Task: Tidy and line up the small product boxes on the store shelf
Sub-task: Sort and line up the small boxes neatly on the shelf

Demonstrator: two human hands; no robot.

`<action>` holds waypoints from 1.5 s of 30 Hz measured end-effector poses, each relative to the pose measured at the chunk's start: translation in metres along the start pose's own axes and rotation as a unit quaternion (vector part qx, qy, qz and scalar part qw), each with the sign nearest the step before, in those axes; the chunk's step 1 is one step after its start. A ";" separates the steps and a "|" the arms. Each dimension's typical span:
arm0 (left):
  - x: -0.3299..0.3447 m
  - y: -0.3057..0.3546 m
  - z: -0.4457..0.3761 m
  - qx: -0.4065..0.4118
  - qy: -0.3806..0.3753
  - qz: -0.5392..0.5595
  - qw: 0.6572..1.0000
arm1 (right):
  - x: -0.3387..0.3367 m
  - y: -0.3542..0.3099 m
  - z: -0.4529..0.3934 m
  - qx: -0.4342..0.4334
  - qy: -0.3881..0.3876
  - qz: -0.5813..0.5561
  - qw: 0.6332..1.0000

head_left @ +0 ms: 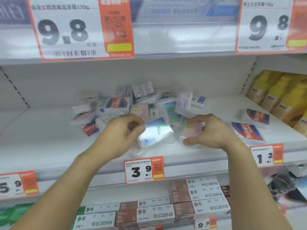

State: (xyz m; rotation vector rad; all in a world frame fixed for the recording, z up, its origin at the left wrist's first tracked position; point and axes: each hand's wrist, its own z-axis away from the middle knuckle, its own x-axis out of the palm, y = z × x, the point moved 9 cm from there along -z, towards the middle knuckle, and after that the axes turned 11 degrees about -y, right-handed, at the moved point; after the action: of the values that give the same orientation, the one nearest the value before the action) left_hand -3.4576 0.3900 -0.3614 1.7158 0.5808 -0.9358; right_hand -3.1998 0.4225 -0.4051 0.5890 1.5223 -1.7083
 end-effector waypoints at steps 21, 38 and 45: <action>-0.015 -0.031 0.006 -0.050 -0.096 -0.154 0.982 | 0.047 -0.096 -0.024 -0.100 -0.002 0.102 0.990; -0.030 -0.054 0.005 -0.021 -0.089 -0.072 0.993 | -0.011 -0.037 -0.004 -0.003 0.158 -0.128 0.979; -0.037 -0.087 0.005 -0.074 -0.114 -0.026 0.990 | 0.008 -0.063 -0.013 -0.096 0.099 -0.034 0.990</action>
State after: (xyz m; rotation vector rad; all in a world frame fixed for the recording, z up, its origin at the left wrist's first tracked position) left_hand -3.5464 0.4163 -0.3807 1.4442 0.5311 -1.0828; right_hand -3.2563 0.4333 -0.3743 0.6271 1.8428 -1.5672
